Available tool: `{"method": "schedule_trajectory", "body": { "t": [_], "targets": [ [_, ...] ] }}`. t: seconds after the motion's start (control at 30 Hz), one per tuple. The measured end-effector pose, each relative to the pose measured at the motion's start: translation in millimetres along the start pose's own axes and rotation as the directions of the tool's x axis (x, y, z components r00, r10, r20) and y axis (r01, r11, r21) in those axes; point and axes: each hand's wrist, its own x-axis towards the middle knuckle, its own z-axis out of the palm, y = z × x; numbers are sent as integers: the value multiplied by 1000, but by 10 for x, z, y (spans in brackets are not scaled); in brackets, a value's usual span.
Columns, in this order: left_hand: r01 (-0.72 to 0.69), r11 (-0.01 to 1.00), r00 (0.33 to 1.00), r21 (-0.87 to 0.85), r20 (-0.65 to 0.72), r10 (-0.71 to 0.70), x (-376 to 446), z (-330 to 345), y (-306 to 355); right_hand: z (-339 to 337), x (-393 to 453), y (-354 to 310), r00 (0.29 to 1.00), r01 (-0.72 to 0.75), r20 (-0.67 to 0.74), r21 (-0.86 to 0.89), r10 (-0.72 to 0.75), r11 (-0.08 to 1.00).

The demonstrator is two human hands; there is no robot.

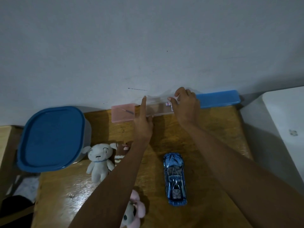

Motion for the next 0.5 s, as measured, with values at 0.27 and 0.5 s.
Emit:
{"method": "schedule_trajectory", "body": {
  "t": [0.27, 0.5],
  "targets": [
    [-43, 999, 998, 15, 46, 42, 2, -37, -29, -5, -81, 106, 986, 118, 107, 74, -125, 990],
    [-58, 998, 998, 26, 35, 57, 29, -20, -69, 52, -75, 258, 910, 280, 335, -60, -245, 958]
  ]
}}
